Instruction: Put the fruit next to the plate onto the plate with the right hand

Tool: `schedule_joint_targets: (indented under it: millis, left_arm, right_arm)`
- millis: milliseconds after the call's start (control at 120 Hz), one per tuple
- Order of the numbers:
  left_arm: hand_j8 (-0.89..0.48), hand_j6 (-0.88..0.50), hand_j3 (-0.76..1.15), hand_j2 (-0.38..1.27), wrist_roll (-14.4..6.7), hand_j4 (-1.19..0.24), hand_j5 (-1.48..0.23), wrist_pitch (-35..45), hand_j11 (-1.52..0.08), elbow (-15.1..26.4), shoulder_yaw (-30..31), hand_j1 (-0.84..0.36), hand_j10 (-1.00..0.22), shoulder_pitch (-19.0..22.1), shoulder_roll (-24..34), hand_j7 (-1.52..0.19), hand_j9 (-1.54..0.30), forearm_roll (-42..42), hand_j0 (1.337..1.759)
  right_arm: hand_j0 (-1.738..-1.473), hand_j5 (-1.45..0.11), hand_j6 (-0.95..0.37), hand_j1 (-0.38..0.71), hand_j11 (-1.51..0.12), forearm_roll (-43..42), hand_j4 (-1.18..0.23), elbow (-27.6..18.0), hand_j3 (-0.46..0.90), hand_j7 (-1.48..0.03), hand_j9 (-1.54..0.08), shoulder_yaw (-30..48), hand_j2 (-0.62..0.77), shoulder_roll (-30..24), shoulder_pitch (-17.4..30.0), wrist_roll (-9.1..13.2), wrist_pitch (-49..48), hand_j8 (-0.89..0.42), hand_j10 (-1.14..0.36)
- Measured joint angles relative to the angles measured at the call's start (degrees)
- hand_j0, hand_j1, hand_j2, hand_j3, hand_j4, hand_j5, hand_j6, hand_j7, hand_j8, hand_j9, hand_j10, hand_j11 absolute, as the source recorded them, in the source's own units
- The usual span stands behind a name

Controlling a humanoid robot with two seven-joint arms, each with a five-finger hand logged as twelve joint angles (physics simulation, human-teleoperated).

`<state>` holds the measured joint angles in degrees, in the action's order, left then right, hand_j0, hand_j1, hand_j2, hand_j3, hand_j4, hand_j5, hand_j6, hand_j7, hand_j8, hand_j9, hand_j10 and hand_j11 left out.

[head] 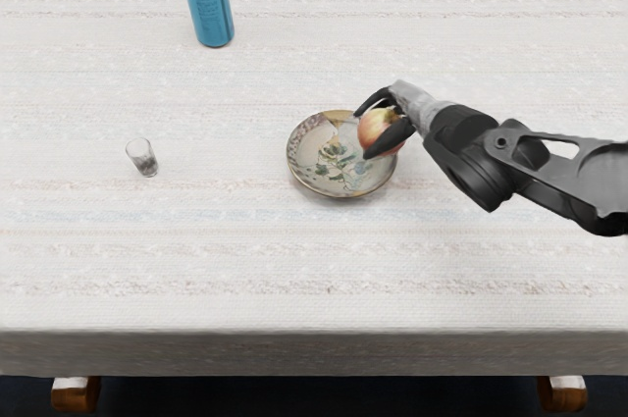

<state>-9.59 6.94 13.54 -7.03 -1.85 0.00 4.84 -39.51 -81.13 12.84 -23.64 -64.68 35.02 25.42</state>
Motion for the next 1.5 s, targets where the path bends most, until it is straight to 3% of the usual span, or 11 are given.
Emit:
schedule_joint_targets:
  millis: [233, 367, 433, 567, 700, 808, 900, 1258, 1500]
  left_arm:
    - [-0.01, -0.01, 0.00, 0.00, 0.0, -0.01, -0.01, 0.0, -0.01, 0.0, 0.0, 0.34, -0.01, 0.0, 0.0, -0.01, -0.01, 0.0, 1.658]
    - [-0.01, -0.01, 0.00, 0.00, 0.0, -0.01, -0.01, 0.0, -0.01, 0.0, 0.0, 0.34, -0.01, 0.0, 0.0, -0.01, -0.01, 0.0, 1.658]
    - [-0.01, -0.01, 0.00, 0.00, 0.0, -0.01, -0.01, 0.0, -0.01, 0.0, 0.0, 0.34, -0.01, 0.0, 0.0, -0.01, -0.01, 0.0, 1.658]
    - [-0.01, -0.01, 0.00, 0.00, 0.0, -0.01, -0.01, 0.0, -0.01, 0.0, 0.0, 0.34, -0.01, 0.0, 0.0, -0.01, -0.01, 0.0, 1.658]
    - [-0.01, -0.01, 0.00, 0.00, 0.0, -0.01, -0.01, 0.0, -0.01, 0.0, 0.0, 0.34, -0.01, 0.0, 0.0, -0.01, -0.01, 0.0, 1.658]
    - [-0.01, -0.01, 0.00, 0.00, 0.0, -0.01, -0.01, 0.0, -0.01, 0.0, 0.0, 0.34, -0.01, -0.6, 0.0, -0.01, -0.01, 0.0, 1.658]
    - [-0.01, -0.01, 0.00, 0.00, 0.0, -0.01, -0.01, 0.0, -0.01, 0.0, -0.1, 0.34, -0.01, -0.5, 0.0, -0.01, -0.01, 0.0, 1.658]
    - [-0.01, -0.01, 0.00, 0.00, 0.0, -0.01, -0.01, 0.0, -0.01, 0.0, -0.1, 0.34, -0.01, -0.4, 0.0, -0.01, -0.01, 0.0, 1.658]
    - [-0.01, -0.01, 0.00, 0.00, 0.0, -0.01, -0.01, 0.0, -0.01, 0.0, -0.1, 0.34, -0.01, -0.5, 0.0, -0.01, -0.01, 0.0, 1.658]
  right_arm:
    - [-1.653, -0.85, -0.38, 0.20, -0.85, 0.1, -0.62, 2.0, 0.00, -0.82, -0.84, -0.5, 0.10, 5.8, 0.3, 0.0, -0.1, -0.29, -0.40]
    - [-1.656, -0.48, -0.23, -0.03, -0.48, -0.2, -0.35, 2.8, 0.00, -0.46, -0.47, 0.4, 0.05, 5.6, 0.3, 0.0, -0.9, -0.17, -0.23]
    - [-1.656, -0.35, -0.17, -0.11, -0.35, 0.0, -0.26, 1.3, 0.00, -0.34, -0.35, 6.0, 0.03, 3.7, 1.6, 0.0, -7.5, -0.13, -0.18]
    - [-1.657, -0.20, -0.10, -0.21, -0.20, 5.7, -0.14, -2.2, 0.00, -0.19, -0.20, 25.0, 0.02, 0.0, 10.3, 0.0, -28.9, -0.08, -0.10]
    - [-1.658, -0.12, -0.06, -0.27, -0.12, 15.0, -0.09, -3.2, 0.00, -0.11, -0.12, 44.1, 0.01, -2.3, 25.9, 0.0, -48.8, -0.05, -0.06]
    - [-1.658, -0.08, -0.05, -0.29, -0.08, 19.7, -0.06, -2.8, 0.00, -0.08, -0.08, 56.4, 0.00, -3.5, 38.5, 0.0, -56.3, -0.04, -0.05]
    - [-1.658, -0.06, -0.04, -0.30, -0.06, 21.2, -0.05, -1.5, 0.00, -0.06, -0.06, 63.9, 0.00, -5.0, 45.1, 0.0, -58.7, -0.03, -0.04]
    - [-1.658, -0.03, -0.02, -0.32, -0.03, 29.6, -0.02, 0.0, 0.00, -0.03, -0.03, 86.5, 0.00, -7.0, 60.1, 0.0, -60.4, -0.02, -0.02]
    - [-1.658, -0.03, -0.02, -0.32, -0.03, 30.5, -0.02, 0.0, 0.00, -0.03, -0.03, 90.4, 0.00, -6.7, 62.9, 0.0, -60.4, -0.02, -0.02]
